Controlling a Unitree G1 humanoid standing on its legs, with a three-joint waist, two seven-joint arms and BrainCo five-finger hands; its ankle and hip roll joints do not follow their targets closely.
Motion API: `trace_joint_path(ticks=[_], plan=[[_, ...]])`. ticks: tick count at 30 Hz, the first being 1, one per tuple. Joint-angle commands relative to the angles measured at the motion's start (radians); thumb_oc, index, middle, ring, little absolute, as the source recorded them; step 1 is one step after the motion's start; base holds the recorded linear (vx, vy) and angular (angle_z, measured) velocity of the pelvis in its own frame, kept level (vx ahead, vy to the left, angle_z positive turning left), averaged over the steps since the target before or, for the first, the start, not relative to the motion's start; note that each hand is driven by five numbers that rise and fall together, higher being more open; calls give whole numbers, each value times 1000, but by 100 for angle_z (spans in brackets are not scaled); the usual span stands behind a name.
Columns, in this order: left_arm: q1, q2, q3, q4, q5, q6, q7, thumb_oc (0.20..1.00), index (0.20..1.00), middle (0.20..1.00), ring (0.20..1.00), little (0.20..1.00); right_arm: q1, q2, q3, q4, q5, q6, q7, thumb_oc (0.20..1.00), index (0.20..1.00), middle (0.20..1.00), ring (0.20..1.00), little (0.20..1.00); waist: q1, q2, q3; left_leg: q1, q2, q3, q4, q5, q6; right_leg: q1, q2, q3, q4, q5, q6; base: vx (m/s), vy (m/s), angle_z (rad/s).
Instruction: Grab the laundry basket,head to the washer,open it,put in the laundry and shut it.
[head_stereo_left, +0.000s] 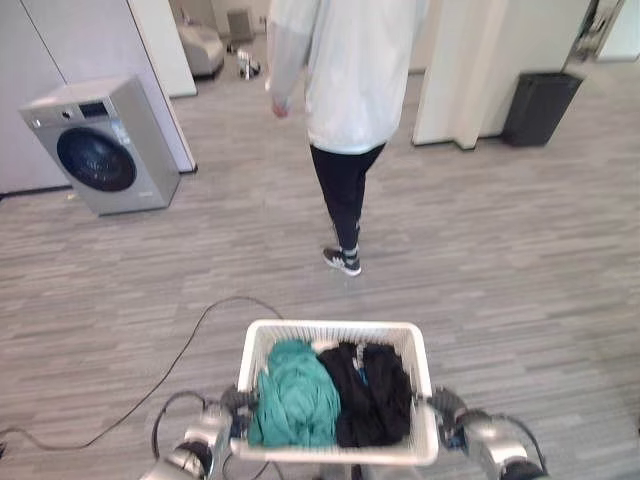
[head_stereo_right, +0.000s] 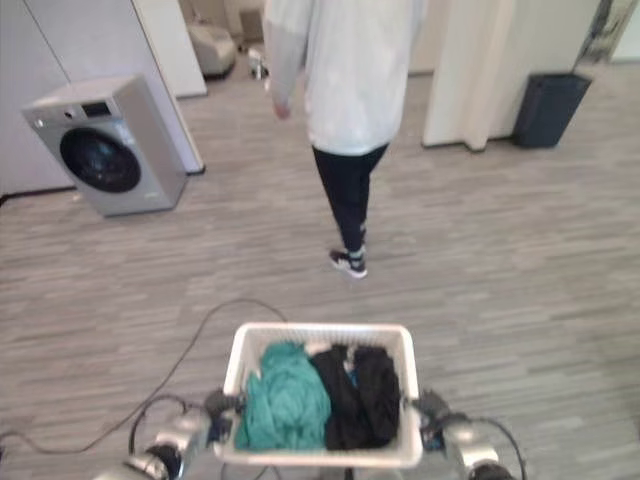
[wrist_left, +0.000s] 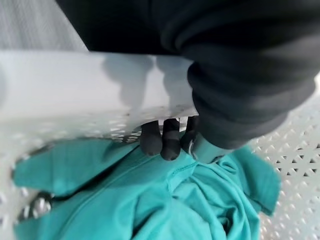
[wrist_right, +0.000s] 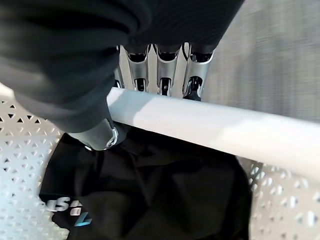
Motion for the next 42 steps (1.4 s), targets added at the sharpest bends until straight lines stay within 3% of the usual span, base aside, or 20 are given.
trace_joint_path(ticks=[1, 5, 10, 12, 13, 14, 15, 17, 19, 23, 25, 27, 31, 32, 34, 36, 37, 39, 40, 42], plan=[[52, -18, 4, 23, 35, -14, -17, 200, 200, 200, 200, 200, 19, 63, 26, 5, 65, -18, 86, 200, 200, 200, 200, 200, -18, -25, -22, 95, -41, 29, 40, -12, -201, 117, 62, 21, -372, 323, 11, 474, 12, 32], [40, -28, 7, 40, 60, -18, -23, 200, 200, 200, 200, 200, 16, 61, 16, 24, 62, -17, 74, 200, 200, 200, 200, 200, -47, -29, -21, 182, -46, -31, 28, -43, -224, 35, 30, -40, -588, 419, 45, 434, -14, 55], [69, -50, -7, 52, 76, -11, -35, 200, 200, 200, 200, 200, 51, 42, 6, 20, 69, -4, 81, 200, 200, 200, 200, 200, -69, -25, -66, 268, -17, -95, 50, -57, -256, 86, 41, -27, -529, 445, 11, 476, -99, 52], [76, -64, -17, 60, 73, -10, -36, 200, 200, 200, 200, 200, 54, 33, 2, 28, 76, -1, 82, 200, 200, 200, 200, 200, -76, 1, -79, 249, 11, -107, 152, 26, -312, 121, 66, -43, -517, 419, -16, 535, -187, 75], [80, -70, -26, 67, 69, -9, -38, 200, 200, 200, 200, 200, 53, 23, -2, 35, 85, -6, 77, 200, 200, 200, 200, 200, -91, -2, -82, 148, 60, -85, 410, 197, -415, 180, 66, -56, -532, 391, -45, 556, -276, 80], [76, -68, -32, 65, 62, -7, -36, 200, 200, 200, 200, 200, 47, 18, -4, 34, 94, -8, 72, 200, 200, 200, 200, 200, -93, -31, -73, 59, 113, -15, 563, 238, -430, 220, 43, -59, -550, 380, -64, 537, -359, 67], [71, -64, -30, 58, 54, -6, -32, 200, 200, 200, 200, 200, 39, 15, 1, 32, 103, -10, 68, 200, 200, 200, 200, 200, -88, -58, -69, 30, 160, 55, 644, 243, -397, 251, 34, -57, -551, 357, -84, 240, -217, 27], [71, -62, -27, 56, 51, -4, -24, 200, 200, 200, 200, 200, 32, 11, 8, 27, 106, -12, 63, 200, 200, 200, 200, 200, -73, -68, -57, 18, 221, 133, 732, 228, -389, 285, 48, -52, -551, 327, -104, 276, -232, -18], [63, -66, -26, 60, 34, -3, -23, 200, 200, 200, 200, 200, 21, 9, 15, 40, 110, -9, 49, 200, 200, 200, 200, 200, -37, -77, -40, -106, 221, 183, 723, 193, -377, 349, 51, -31, -553, 290, -114, 372, -157, -39], [57, -63, -23, 57, 38, -14, -14, 200, 200, 200, 200, 200, 18, 17, 11, 43, 116, -12, 48, 200, 200, 200, 200, 200, -3, -74, -42, -229, 152, 225, 387, 152, -317, 411, 47, -6, -568, 269, -79, 360, 21, -5], [62, -59, -19, 53, 34, -16, -12, 200, 200, 200, 200, 200, 20, 21, 19, 35, 108, -15, 51, 200, 200, 200, 200, 200, 20, -60, -39, -273, 104, 179, 234, 161, -294, 452, 68, 27, -565, 246, -75, 418, 67, -28], [74, -47, -6, 52, 30, -23, -15, 200, 200, 200, 200, 200, 16, 30, 25, 43, 84, -23, 54, 200, 200, 200, 200, 200, 65, -26, -37, -334, 95, 129, -31, 272, -316, 539, 118, 101, -572, 198, -80, 598, 83, -39], [81, -41, -1, 55, 28, -24, -16, 200, 200, 200, 200, 200, 15, 30, 22, 53, 75, -17, 61, 200, 200, 200, 200, 200, 71, -21, -45, -323, 118, 192, -68, 312, -328, 575, 122, 128, -559, 179, -83, 415, 85, -82], [93, -36, 6, 50, 20, -26, -19, 200, 200, 200, 200, 200, 17, 33, 30, 53, 59, -9, 69, 200, 200, 200, 200, 200, 77, -21, -68, -296, 122, 209, -49, 294, -294, 606, 104, 157, -545, 166, -71, 820, 341, -83], [114, -25, 10, 42, 30, -25, -22, 200, 200, 200, 200, 200, 38, 54, 20, 74, 41, -4, 91, 200, 200, 200, 200, 200, 81, -70, -113, -256, 63, 245, 33, 170, -229, 596, -15, 168, -393, 258, 14, 1016, 478, -72], [113, -26, 8, 41, 31, -24, -22, 200, 200, 200, 200, 200, 40, 58, 17, 76, 35, -5, 97, 200, 200, 200, 200, 200, 83, -77, -116, -236, 53, 256, 29, 152, -218, 576, -31, 172, -316, 325, 47, 414, 260, -53], [109, -26, 0, 33, 37, -20, -25, 200, 200, 200, 200, 200, 37, 56, 15, 64, 17, -6, 98, 200, 200, 200, 200, 200, 84, -62, -100, -184, 42, 261, 29, 111, -191, 501, -69, 141, -121, 459, 64, 258, 201, -66], [104, -21, 0, 23, 37, -18, -24, 200, 200, 200, 200, 200, 31, 56, 12, 52, 17, -5, 96, 200, 200, 200, 200, 200, 83, -34, -82, -153, 69, 283, 14, 122, -184, 435, -56, 119, -39, 489, 54, 233, 254, -20], [101, -20, -2, 19, 46, -17, -22, 200, 200, 200, 200, 200, 31, 58, 5, 55, 21, -7, 94, 200, 200, 200, 200, 200, 76, -21, -69, -116, 69, 294, 1, 105, -179, 397, -74, 63, 8, 477, 46, 300, 330, 12], [85, -18, -13, 22, 60, -15, -23, 200, 200, 200, 200, 200, 33, 60, -2, 61, 33, -10, 97, 200, 200, 200, 200, 200, 44, 4, -47, -49, 60, 256, -22, 79, -180, 274, -24, 35, 34, 397, 25, 357, 293, 25]])
